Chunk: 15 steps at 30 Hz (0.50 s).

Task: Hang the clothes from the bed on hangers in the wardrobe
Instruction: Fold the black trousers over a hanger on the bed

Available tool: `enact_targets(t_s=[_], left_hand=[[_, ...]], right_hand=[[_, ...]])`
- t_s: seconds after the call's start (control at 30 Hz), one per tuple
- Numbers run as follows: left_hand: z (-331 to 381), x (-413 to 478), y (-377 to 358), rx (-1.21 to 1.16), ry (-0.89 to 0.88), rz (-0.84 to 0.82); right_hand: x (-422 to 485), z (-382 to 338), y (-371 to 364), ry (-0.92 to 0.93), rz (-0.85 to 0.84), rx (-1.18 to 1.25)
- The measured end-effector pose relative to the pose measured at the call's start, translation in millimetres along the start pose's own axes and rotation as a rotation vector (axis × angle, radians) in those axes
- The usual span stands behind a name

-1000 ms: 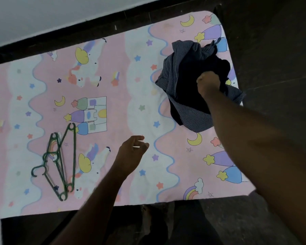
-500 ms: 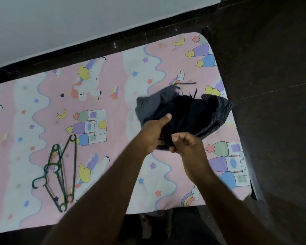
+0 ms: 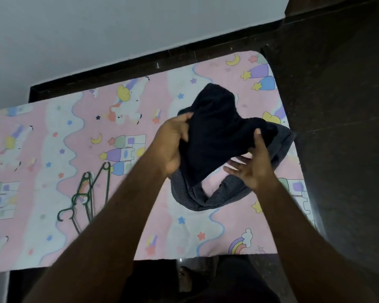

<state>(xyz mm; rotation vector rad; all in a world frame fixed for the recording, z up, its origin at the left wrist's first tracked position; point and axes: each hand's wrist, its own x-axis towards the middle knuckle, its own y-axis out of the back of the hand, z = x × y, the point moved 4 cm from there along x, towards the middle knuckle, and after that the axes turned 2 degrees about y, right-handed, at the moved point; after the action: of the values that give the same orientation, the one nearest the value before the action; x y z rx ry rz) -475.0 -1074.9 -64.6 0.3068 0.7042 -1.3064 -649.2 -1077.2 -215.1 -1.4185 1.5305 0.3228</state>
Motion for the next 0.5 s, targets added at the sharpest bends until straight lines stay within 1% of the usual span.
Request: enact_targets(t_s=[0.03,0.07,0.1,0.17,0.23,0.27,0.3,0.33,0.43,0.47,0.5], left_hand=[[-2.9,-17.0,11.6,-0.013,0.012,-0.043],[-10.7,-30.3,23.5,-0.026,0.047,-0.069],[-21.9,-40.6,39.0,-0.047,0.085,-0.070],[-53.1,-49.1,73.8,-0.078,0.164,0.021],[-80.8,-58.4,107.7,-0.070,0.201,0.187],[-92.1,-65.3,121.1,-0.075,0.210,0.249],[-101.9,-70.1,130.6,-0.091,0.219,0.281],[-110.0,-74.9,139.0,-0.097,0.234,0.303],[-135.0,-91.7,166.6,-0.184,0.281,0.300],[-143.3,-99.4,175.0,-0.229,0.297,0.300],[-152.9,-106.6,185.5,-0.276,0.308,0.315]], right_hand=[[3.8,4.7,-10.4,-0.061,-0.091,0.065],[6.4,8.9,-20.4,-0.074,-0.138,0.101],[7.4,12.9,-31.3,-0.046,-0.138,0.125],[5.4,25.8,-52.8,-0.001,-0.072,0.136],[-6.4,49.2,-75.0,0.026,-0.113,0.113],[-18.9,58.8,-84.8,0.104,-0.120,-0.017],[-34.2,67.6,-93.0,0.205,-0.111,-0.225],[-48.9,79.2,-101.0,0.303,-0.138,-0.481],[-94.2,134.1,-132.3,0.437,-0.452,-1.127],[-105.4,150.5,-138.8,0.470,-0.533,-1.273],[-115.9,164.9,-144.5,0.477,-0.606,-1.367]])
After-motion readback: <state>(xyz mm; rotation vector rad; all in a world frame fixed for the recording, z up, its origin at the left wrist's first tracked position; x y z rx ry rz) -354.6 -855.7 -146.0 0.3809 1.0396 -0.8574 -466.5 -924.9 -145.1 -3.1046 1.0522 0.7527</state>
